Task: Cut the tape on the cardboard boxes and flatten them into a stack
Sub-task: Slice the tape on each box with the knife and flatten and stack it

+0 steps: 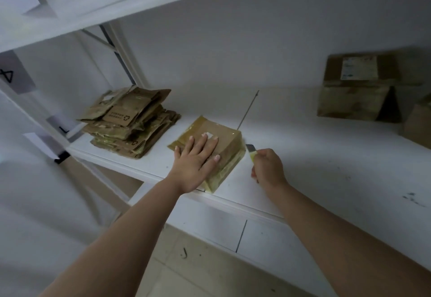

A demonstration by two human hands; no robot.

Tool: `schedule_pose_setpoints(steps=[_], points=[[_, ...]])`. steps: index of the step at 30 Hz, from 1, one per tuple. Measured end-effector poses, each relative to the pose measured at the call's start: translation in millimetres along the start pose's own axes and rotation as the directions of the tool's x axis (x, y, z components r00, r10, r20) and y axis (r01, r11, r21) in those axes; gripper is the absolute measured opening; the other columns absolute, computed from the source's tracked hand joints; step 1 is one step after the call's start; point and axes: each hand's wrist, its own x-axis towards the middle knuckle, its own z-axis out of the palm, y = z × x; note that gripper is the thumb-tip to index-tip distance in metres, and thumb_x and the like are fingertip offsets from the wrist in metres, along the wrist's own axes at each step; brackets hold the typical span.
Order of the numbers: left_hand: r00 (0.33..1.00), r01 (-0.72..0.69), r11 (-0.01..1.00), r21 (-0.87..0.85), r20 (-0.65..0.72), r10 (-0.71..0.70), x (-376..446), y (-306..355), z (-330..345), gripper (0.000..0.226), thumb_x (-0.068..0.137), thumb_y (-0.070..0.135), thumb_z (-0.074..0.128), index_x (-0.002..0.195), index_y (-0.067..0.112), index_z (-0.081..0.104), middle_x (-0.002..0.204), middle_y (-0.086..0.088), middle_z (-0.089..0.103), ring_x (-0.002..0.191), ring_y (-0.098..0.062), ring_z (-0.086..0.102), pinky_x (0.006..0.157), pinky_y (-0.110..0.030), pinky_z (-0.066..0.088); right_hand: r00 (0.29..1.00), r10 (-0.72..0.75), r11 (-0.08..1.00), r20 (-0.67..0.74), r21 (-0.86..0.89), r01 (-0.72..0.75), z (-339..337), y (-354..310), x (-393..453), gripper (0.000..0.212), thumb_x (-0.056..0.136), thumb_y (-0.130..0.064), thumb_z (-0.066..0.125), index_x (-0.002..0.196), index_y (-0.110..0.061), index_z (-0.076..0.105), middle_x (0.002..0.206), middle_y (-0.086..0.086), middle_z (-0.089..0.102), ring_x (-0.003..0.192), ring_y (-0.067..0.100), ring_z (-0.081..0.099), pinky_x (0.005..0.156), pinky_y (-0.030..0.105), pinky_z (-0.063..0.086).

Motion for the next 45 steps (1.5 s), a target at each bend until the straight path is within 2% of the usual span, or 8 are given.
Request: schedule_pose_setpoints(steps=[8,14,21,28,32,37,40,45], points=[[1.000,0.000,0.991,-0.131,-0.023,-0.003,-0.9,2.2,1.1,0.066,0.090,0.056,0.009,0.153,0.038,0.008,0.161,0.011,-0.002,0.147,-0.018,-0.014,0.115,-0.049,-0.016,1.000,-0.002,1.000,-0.012,-0.024,0.002,13.9,-1.4,3.7,0.012,0.087,-0.004,0.039,0.083,-0.012,0.047,0.062,0.009,0.055,0.049,0.018,0.050,0.044,0.023,0.037],[0.996,0.024,0.956,-0.291,0.088,0.002,2.5,12.4,-9.7,0.058,0.095,0.036,0.023,0.153,0.031,0.017,0.162,0.002,-0.005,0.145,-0.023,-0.022,0.113,-0.048,-0.020,0.997,0.008,1.000,-0.079,-0.025,-0.010,22.2,-11.5,25.9,0.015,0.083,-0.001,0.043,0.090,-0.009,0.054,0.065,0.009,0.058,0.057,0.025,0.055,0.054,0.029,0.045],[0.989,0.048,0.989,-0.139,0.144,-0.028,13.1,17.7,-8.2,0.050,0.106,0.035,0.019,0.153,0.037,0.004,0.161,0.003,-0.015,0.142,-0.032,-0.028,0.110,-0.054,-0.019,0.997,-0.026,0.995,-0.078,-0.100,0.018,21.5,-6.0,46.1,0.016,0.082,-0.002,0.051,0.092,-0.004,0.063,0.092,0.017,0.064,0.090,0.035,0.061,0.076,0.036,0.050],[0.994,0.037,0.993,-0.109,0.103,-0.026,12.3,17.5,-4.4,0.050,0.105,0.038,0.016,0.153,0.038,0.003,0.161,0.005,-0.014,0.144,-0.032,-0.024,0.111,-0.056,-0.016,0.994,-0.089,0.987,0.064,-0.129,0.097,16.4,4.4,20.3,0.013,0.084,-0.003,0.055,0.080,-0.015,0.060,0.077,0.010,0.062,0.080,0.030,0.062,0.072,0.033,0.049],[0.997,0.036,0.993,-0.109,0.078,-0.027,7.6,21.6,-6.3,0.050,0.105,0.038,0.017,0.153,0.037,0.006,0.161,0.005,-0.011,0.145,-0.032,-0.021,0.112,-0.057,-0.013,0.987,-0.054,0.994,0.152,-0.089,0.068,9.7,4.3,7.2,0.022,0.085,-0.005,0.055,0.069,-0.019,0.057,0.056,0.001,0.055,0.054,0.021,0.052,0.054,0.023,0.040],[0.995,0.044,0.994,-0.100,0.093,-0.034,1.7,27.3,-17.2,0.051,0.104,0.043,0.022,0.153,0.032,0.013,0.162,0.003,-0.005,0.147,-0.032,-0.014,0.116,-0.058,-0.004,0.980,-0.068,0.984,0.189,-0.147,0.097,7.3,-4.1,-1.3,0.014,0.088,-0.006,0.050,0.078,-0.007,0.059,0.068,0.011,0.057,0.068,0.024,0.052,0.063,0.029,0.041],[0.986,0.022,0.990,-0.139,0.167,0.002,-2.3,21.7,-30.7,0.052,0.102,0.046,0.028,0.152,0.034,0.020,0.162,0.003,0.002,0.148,-0.028,-0.010,0.119,-0.049,-0.001,0.988,-0.035,0.991,0.151,-0.120,0.054,6.5,-15.7,7.1,0.023,0.088,-0.003,0.049,0.067,-0.006,0.057,0.066,0.013,0.056,0.065,0.025,0.052,0.063,0.030,0.040],[0.980,-0.035,0.999,0.028,0.197,0.029,-1.3,20.2,-21.2,0.048,0.103,0.043,0.026,0.150,0.043,0.013,0.162,0.004,-0.002,0.148,-0.029,-0.010,0.120,-0.045,0.004,0.988,-0.033,0.985,0.150,-0.160,0.057,2.3,-16.0,23.5,0.017,0.085,-0.005,0.053,0.071,-0.006,0.062,0.063,0.010,0.057,0.068,0.029,0.056,0.066,0.035,0.045]])
